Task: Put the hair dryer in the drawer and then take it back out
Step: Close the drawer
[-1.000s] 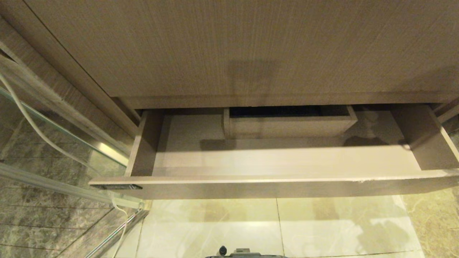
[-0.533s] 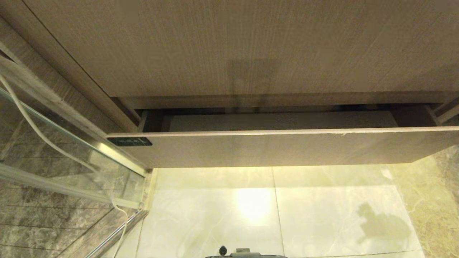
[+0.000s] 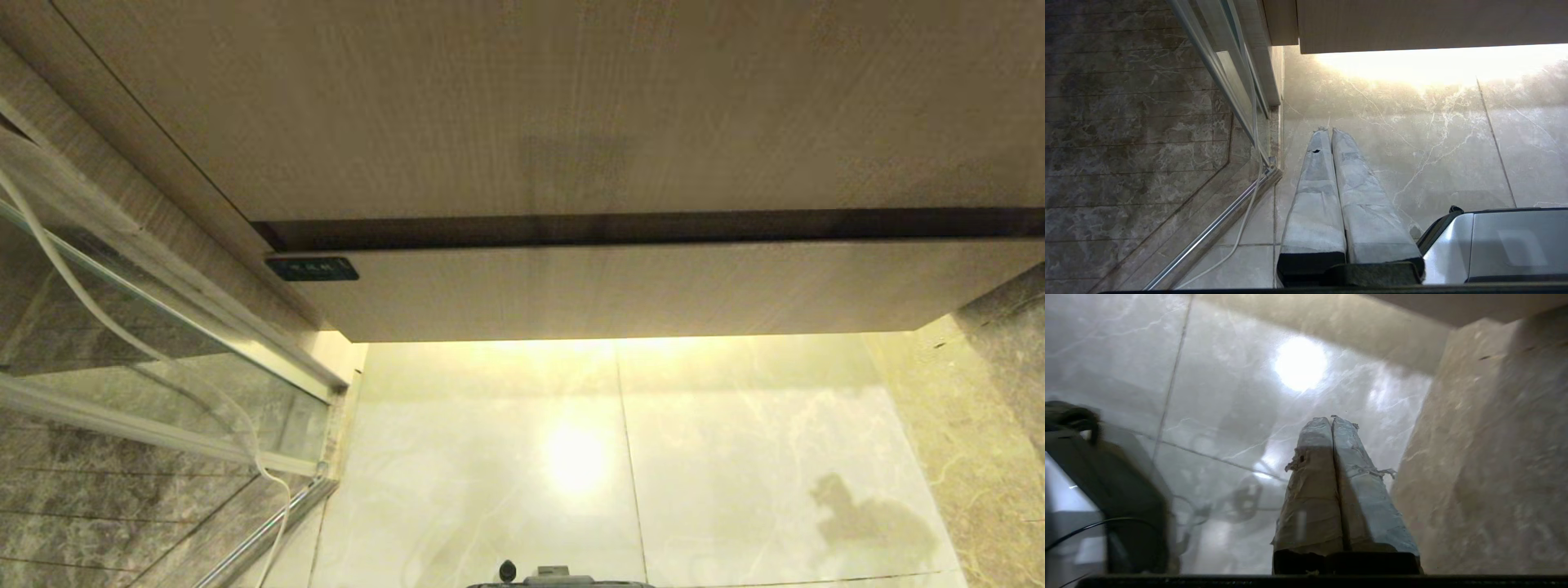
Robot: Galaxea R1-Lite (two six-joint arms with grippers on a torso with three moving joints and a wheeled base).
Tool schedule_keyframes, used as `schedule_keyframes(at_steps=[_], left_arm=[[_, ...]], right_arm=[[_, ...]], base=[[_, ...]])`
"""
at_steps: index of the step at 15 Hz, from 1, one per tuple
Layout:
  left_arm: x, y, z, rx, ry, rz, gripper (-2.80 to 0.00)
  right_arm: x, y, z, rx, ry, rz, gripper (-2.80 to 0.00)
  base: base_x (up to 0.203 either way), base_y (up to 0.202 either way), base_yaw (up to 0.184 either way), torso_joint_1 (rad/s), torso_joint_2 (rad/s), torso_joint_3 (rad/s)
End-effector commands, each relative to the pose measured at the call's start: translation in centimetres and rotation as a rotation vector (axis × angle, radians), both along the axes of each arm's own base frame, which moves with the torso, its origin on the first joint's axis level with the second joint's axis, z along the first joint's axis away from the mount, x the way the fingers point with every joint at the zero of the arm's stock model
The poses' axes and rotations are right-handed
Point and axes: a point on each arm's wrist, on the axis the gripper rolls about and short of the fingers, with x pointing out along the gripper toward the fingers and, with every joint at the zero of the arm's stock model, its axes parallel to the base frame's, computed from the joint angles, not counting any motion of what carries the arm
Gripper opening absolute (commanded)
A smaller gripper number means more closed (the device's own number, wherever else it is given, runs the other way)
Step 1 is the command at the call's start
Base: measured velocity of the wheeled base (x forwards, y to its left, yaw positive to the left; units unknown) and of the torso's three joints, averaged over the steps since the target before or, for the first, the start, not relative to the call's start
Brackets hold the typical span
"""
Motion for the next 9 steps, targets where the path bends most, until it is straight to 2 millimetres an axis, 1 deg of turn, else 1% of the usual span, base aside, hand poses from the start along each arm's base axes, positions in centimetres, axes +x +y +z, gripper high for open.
schedule_keyframes(at_steps=[1, 3, 6, 9], left_arm=[[0.0, 0.0, 0.0, 0.0, 0.0, 0.0, -2.8], [0.0, 0.0, 0.0, 0.0, 0.0, 0.0, -2.8], [0.0, 0.0, 0.0, 0.0, 0.001, 0.0, -2.8], [0.0, 0.0, 0.0, 0.0, 0.0, 0.0, -2.8]], right_arm=[[-1.2, 0.8, 1.0, -0.019, -0.003, -0.037, -2.8], [-2.0, 1.8, 1.5, 0.019, 0.028, -0.108, -2.8], [-3.2, 3.9, 2.1, 0.044, 0.035, -0.141, -2.8], [-5.4, 6.6, 2.2, 0.017, 0.01, -0.147, -2.8]], base=[[0.0, 0.0, 0.0, 0.0, 0.0, 0.0], [0.0, 0.0, 0.0, 0.0, 0.0, 0.0], [0.0, 0.0, 0.0, 0.0, 0.0, 0.0], [0.0, 0.0, 0.0, 0.0, 0.0, 0.0]])
